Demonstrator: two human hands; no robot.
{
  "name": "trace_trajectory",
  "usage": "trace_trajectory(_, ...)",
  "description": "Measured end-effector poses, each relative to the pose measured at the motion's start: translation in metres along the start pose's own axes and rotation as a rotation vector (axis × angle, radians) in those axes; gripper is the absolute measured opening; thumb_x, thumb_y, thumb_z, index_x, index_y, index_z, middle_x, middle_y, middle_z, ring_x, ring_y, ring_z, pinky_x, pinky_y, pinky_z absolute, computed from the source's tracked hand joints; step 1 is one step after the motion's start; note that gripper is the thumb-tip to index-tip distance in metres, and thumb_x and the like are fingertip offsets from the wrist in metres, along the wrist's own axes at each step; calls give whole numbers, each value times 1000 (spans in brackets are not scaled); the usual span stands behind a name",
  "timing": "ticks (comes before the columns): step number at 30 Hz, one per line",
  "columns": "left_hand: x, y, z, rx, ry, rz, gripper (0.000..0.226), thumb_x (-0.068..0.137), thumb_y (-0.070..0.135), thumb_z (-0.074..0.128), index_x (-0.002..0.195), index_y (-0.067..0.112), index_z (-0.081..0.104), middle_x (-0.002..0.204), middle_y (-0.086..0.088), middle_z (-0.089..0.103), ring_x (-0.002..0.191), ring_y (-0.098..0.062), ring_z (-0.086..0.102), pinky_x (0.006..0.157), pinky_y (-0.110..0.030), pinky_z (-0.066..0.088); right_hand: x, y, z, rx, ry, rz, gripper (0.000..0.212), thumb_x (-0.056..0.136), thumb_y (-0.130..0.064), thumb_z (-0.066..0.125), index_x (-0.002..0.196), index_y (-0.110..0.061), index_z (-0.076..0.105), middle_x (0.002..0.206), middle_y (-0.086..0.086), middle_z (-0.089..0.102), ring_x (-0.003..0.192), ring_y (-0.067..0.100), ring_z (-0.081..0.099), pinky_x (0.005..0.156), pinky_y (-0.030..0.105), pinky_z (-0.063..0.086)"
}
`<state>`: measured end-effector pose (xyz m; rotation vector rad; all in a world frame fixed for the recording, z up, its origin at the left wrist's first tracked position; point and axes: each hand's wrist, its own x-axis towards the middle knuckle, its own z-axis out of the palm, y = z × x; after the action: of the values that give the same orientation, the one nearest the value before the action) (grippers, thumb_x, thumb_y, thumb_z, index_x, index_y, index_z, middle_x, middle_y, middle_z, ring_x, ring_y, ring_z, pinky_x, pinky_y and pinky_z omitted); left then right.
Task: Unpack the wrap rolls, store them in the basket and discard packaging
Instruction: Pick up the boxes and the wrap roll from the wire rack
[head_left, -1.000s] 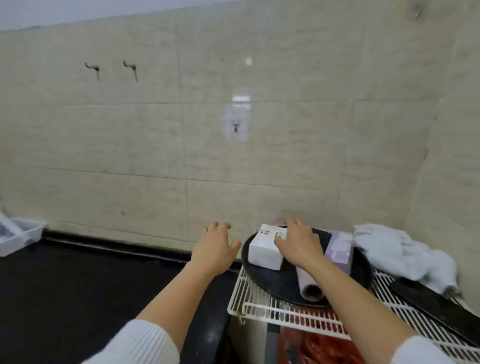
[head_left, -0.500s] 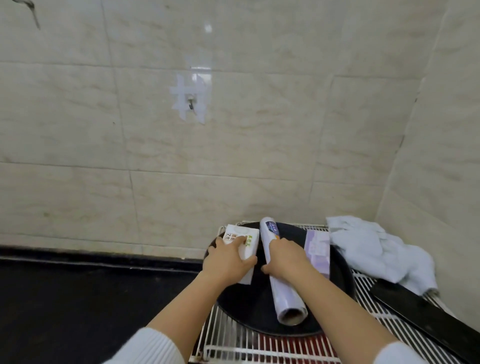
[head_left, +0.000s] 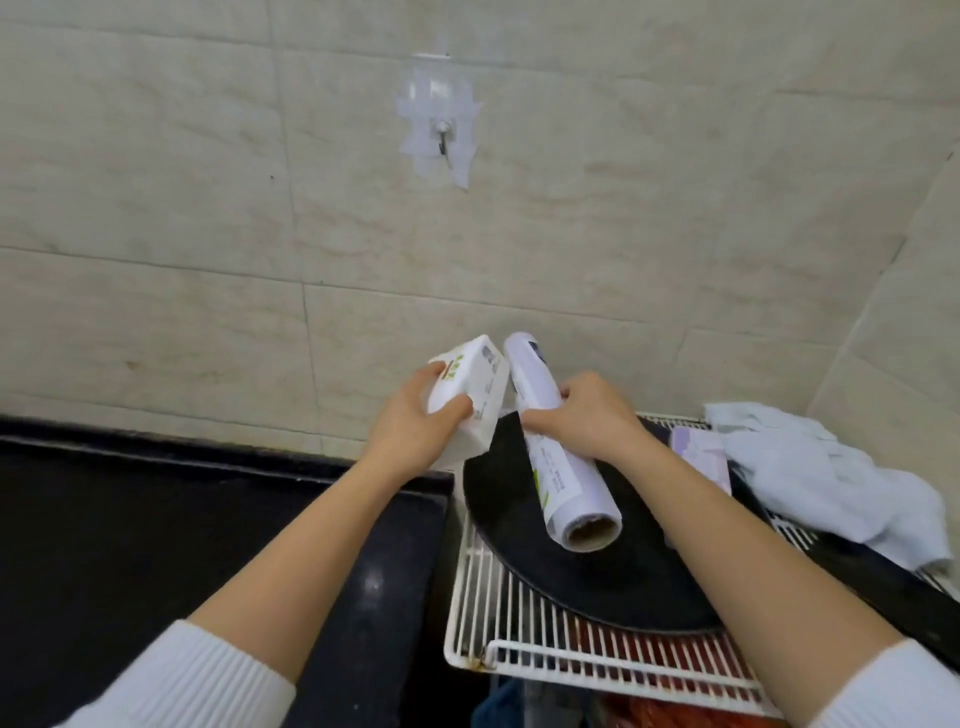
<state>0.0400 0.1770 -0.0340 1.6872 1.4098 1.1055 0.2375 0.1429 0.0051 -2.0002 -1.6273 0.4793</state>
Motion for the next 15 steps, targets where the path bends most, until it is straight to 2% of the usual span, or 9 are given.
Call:
trace_trajectory(3, 2, -27, -54, 43, 111, 1, 68, 69, 52, 54, 135, 41, 39, 127, 1, 56, 100, -24, 57, 87, -44, 52, 1, -55, 36, 70, -61, -84, 53, 66, -47, 72, 102, -11, 60, 92, 8, 68, 75, 22, 68, 55, 31, 51)
trace_trajectory(5, -1, -57, -92, 99, 147, -22, 67, 73, 52, 53, 137, 42, 36, 127, -1, 56, 96, -24, 56, 77, -39, 52, 2, -91, 73, 116, -100, -102, 53, 66, -46, 71, 102, -8, 62, 94, 10, 68, 78, 24, 68, 60, 34, 54)
trace_trajectory(7, -7, -96, -130, 202, 181, -62, 68, 75, 53, 52, 139, 42, 34, 128, -5, 57, 96, -25, 55, 69, -34, 47, 1, -122, 119, 156, -157, -87, 52, 66, -44, 70, 101, -7, 64, 95, 10, 69, 79, 25, 68, 58, 31, 52)
trace_trajectory(9, -15, -140, -168, 267, 200, -164, 71, 74, 55, 51, 141, 44, 32, 130, -10, 54, 100, -27, 53, 73, -35, 44, -1, -149, 171, 173, -215, -67, 52, 66, -44, 70, 101, -7, 64, 97, 11, 70, 79, 25, 68, 57, 29, 50)
trace_trajectory(11, -27, -185, -203, 316, 192, -276, 70, 77, 54, 52, 142, 46, 30, 128, -13, 50, 93, -27, 51, 75, -35, 43, -8, -172, 227, 178, -264, -36, 53, 66, -44, 71, 105, -9, 63, 99, 9, 69, 82, 25, 68, 62, 31, 53)
trace_trajectory(15, -58, -270, -262, 424, 138, -424, 70, 78, 56, 51, 143, 45, 27, 123, -14, 46, 99, -34, 54, 87, -45, 50, -35, -202, 340, 197, -318, 83, 56, 68, -46, 71, 110, -12, 59, 106, 8, 67, 87, 25, 65, 64, 31, 50)
